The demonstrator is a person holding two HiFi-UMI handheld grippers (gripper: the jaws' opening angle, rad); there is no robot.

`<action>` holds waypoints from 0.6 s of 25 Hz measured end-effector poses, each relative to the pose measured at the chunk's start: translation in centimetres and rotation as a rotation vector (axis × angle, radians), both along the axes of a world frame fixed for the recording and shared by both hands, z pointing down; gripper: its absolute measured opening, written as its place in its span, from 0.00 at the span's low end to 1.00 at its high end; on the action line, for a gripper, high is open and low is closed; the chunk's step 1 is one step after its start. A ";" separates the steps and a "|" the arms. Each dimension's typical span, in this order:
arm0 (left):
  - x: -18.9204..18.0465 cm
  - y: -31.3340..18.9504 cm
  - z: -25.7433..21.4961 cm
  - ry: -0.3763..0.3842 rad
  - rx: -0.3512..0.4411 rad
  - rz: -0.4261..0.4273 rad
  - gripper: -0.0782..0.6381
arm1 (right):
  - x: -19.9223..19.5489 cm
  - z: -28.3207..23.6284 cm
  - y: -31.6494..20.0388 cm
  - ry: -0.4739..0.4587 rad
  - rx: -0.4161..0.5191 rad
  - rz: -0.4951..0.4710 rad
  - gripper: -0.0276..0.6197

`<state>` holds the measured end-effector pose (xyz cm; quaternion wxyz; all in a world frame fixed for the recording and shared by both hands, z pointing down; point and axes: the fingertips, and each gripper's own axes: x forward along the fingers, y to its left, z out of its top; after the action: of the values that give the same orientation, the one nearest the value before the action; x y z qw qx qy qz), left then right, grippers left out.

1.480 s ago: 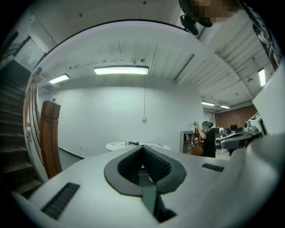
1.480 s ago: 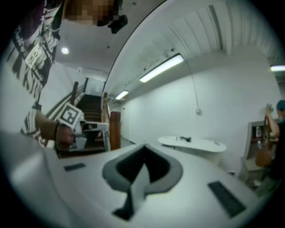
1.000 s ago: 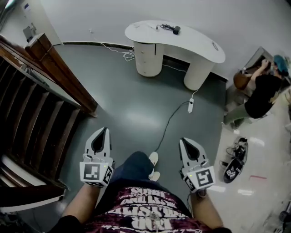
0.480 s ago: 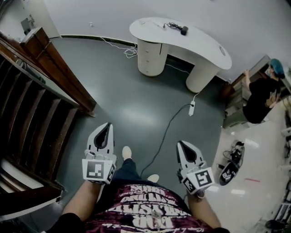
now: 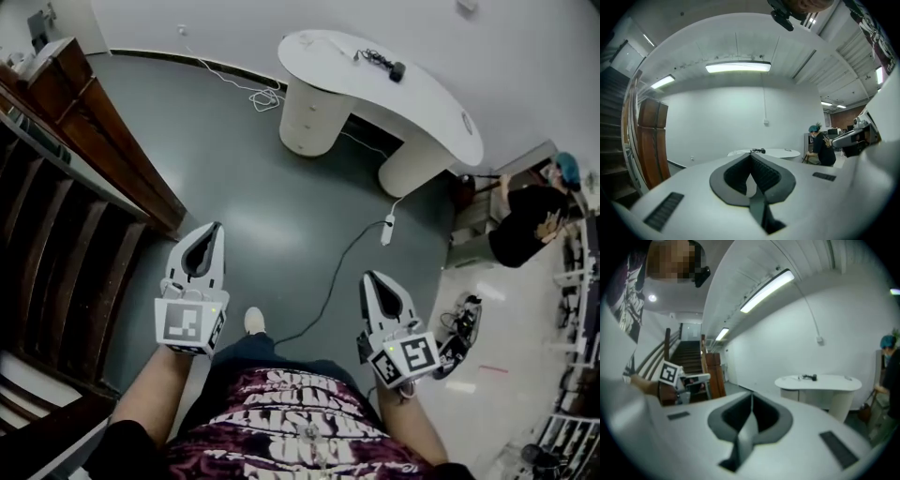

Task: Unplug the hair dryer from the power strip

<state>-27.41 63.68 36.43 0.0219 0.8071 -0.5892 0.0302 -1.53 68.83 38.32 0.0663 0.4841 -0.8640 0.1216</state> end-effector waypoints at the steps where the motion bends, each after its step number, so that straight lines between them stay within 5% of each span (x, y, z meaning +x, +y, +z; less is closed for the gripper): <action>1: -0.9 -0.8 0.1 0.012 -0.006 -0.008 0.14 | -0.5 -0.4 -0.4 0.012 0.002 0.005 0.10; 8: -1.2 -4.7 -1.2 0.016 0.041 0.053 0.14 | -1.0 -2.2 -2.5 0.047 0.025 0.023 0.10; 15: 0.1 -5.3 0.4 0.045 -0.009 0.052 0.14 | 0.5 -0.8 -2.7 0.017 0.000 0.061 0.10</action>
<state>-27.32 58.38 36.87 0.0379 0.8224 -0.5674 0.0154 -1.00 66.13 37.57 0.0697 0.5113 -0.8482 0.1195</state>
